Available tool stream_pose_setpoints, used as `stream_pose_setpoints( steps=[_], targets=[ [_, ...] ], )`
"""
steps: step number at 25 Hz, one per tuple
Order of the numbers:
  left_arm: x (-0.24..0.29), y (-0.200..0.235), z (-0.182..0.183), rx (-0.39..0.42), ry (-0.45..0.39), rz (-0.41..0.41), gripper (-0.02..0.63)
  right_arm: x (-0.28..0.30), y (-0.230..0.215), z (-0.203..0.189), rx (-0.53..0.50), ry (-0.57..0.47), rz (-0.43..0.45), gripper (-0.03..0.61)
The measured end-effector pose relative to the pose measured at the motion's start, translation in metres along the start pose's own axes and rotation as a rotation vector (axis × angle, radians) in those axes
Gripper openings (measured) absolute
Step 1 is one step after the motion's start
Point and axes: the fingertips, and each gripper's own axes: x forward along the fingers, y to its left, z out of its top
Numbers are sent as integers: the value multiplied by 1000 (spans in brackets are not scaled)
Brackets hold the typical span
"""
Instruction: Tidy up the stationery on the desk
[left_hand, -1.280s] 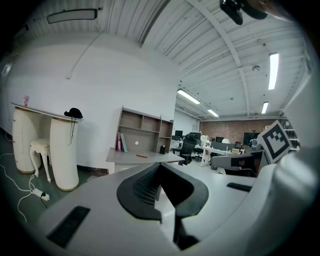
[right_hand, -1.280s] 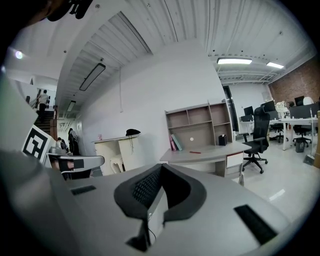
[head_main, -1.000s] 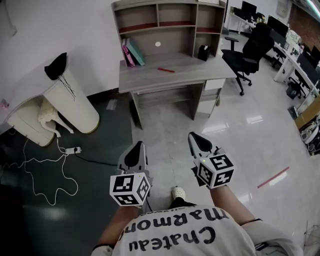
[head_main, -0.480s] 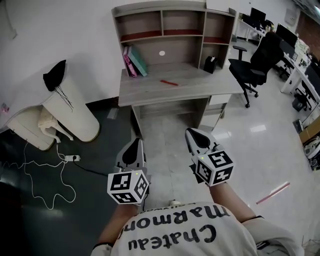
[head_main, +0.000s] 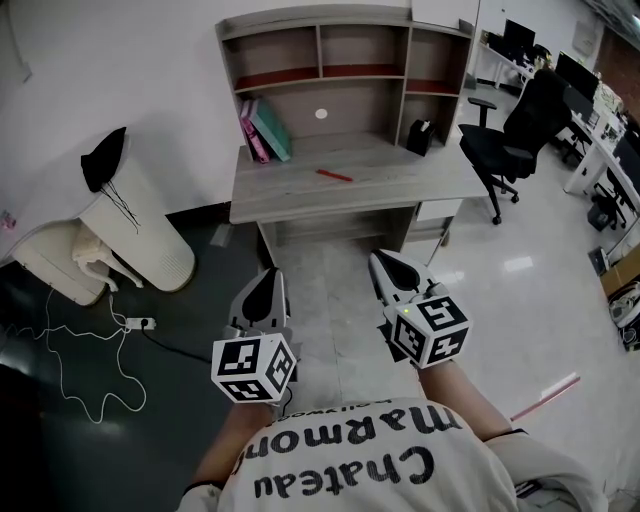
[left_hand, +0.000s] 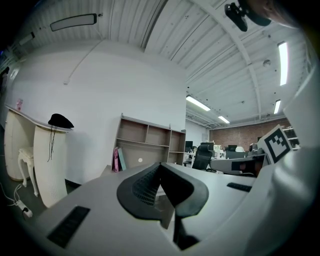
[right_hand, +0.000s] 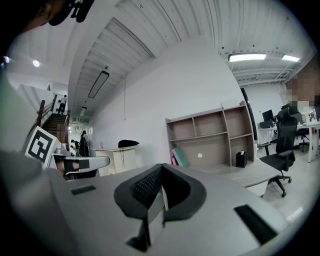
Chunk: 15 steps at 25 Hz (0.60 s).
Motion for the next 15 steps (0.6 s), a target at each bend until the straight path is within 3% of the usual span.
stream_pose_setpoints(
  steps=[15],
  targets=[
    [13,-11,-24,-22,16,-15,11,-6,-18,-23,14,25,-10,8]
  ],
)
